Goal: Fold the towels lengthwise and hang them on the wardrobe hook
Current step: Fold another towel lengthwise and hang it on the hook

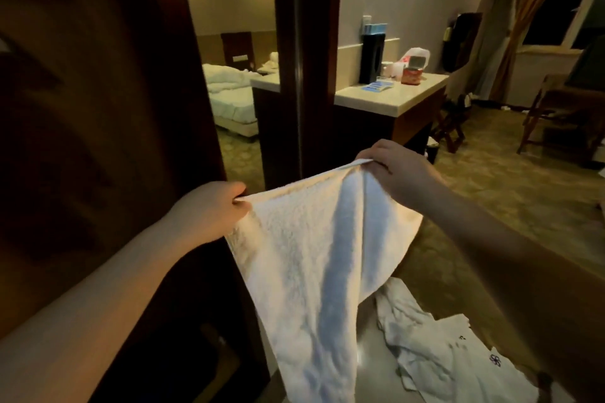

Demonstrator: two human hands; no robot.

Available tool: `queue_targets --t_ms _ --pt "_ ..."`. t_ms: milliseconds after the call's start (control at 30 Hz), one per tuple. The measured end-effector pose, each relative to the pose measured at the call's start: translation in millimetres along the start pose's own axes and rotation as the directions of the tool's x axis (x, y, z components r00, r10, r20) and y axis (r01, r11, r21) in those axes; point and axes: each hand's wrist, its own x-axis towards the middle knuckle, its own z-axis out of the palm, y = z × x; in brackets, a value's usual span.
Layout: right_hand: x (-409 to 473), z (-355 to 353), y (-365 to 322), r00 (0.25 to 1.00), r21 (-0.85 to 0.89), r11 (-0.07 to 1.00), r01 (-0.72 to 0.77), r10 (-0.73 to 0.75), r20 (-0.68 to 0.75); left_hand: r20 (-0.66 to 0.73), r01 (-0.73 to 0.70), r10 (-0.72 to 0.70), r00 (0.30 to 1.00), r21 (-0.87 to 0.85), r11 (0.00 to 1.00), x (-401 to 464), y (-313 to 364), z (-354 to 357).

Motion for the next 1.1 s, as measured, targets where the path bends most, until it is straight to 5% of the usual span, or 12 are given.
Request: queue_targets --t_ms 133,300,533,867,1000,1100 --pt "-14.8 3.9 -33.7 0.999 0.016 0.999 0.032 -0.032 0.022 -0.061 0.117 -0.150 0.987 -0.372 0.921 -68.3 -29.4 -14.8" --pt "-48.8 15.6 -68.1 0.999 0.031 0.999 0.035 -0.036 0.003 -0.072 0.082 -0.272 0.960 -0.855 0.513 -146.2 -41.9 -38.4" --pt "-92.3 52.4 -98.5 1.000 0.100 0.995 0.020 -0.018 -0.019 -0.080 0.003 -0.327 0.942 -0.969 0.245 -229.5 -51.9 -47.8" --pt "-118.4 49.2 -206.4 0.958 0.030 0.997 0.066 -0.071 0.279 -0.016 0.018 -0.635 0.772 -0.999 0.047 -331.8 -103.9 -78.6" --pt "-145.3 27.2 -277.3 0.895 0.250 0.968 0.023 -0.131 0.426 -0.034 -0.011 -0.715 0.698 -0.999 0.036 -371.5 -116.0 -83.3" --pt "-177.7 14.8 -329.4 0.867 0.558 0.819 -0.132 -0.178 0.466 -0.076 -0.008 -0.732 0.677 -0.995 0.096 -401.4 -112.7 -83.1"
